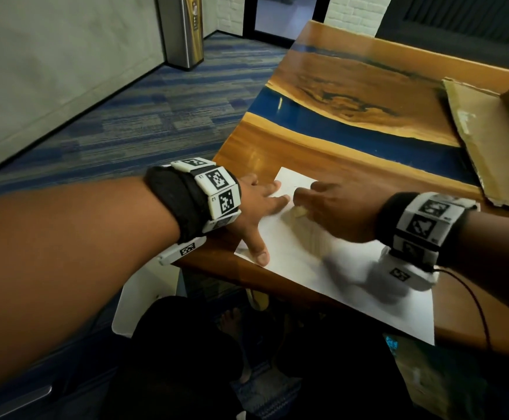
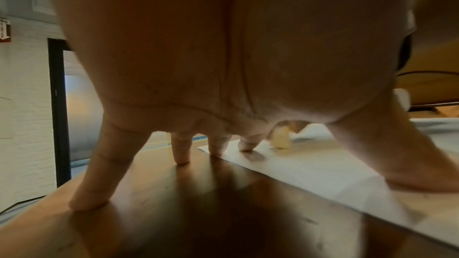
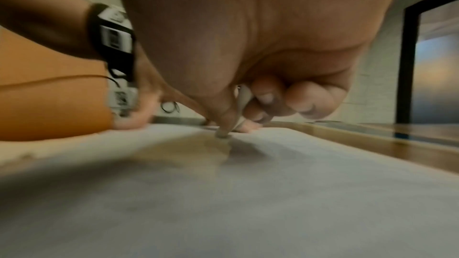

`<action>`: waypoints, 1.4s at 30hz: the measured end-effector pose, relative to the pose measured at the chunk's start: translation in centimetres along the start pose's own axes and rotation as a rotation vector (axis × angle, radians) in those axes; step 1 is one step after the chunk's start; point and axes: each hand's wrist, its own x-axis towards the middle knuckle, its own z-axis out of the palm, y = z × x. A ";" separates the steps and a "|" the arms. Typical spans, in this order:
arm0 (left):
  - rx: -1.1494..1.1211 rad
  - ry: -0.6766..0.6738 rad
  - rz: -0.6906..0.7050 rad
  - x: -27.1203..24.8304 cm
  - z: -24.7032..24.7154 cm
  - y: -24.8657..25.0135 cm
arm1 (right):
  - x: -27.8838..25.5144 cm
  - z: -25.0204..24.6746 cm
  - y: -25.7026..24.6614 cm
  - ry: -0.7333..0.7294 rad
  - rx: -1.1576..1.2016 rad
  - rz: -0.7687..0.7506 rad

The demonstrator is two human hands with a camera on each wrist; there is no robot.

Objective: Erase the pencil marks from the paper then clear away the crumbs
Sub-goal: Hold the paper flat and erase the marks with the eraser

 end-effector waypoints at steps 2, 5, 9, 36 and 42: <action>-0.005 -0.005 -0.005 0.0 -0.1 0.0 | -0.9 0.1 -2.4 -0.053 0.063 -0.144; -0.010 -0.009 -0.009 0.0 -0.2 0.2 | -1.6 -0.1 -3.9 -0.100 0.056 -0.249; -0.005 -0.017 -0.025 -0.1 -0.2 0.1 | 0.2 -0.2 0.6 -0.071 0.043 0.088; -0.051 -0.008 -0.053 0.1 -0.7 0.7 | -2.1 0.1 -5.4 -0.145 0.173 -0.147; -0.007 -0.005 -0.053 0.3 -1.0 0.5 | 0.8 -0.1 -0.9 -0.008 0.060 0.162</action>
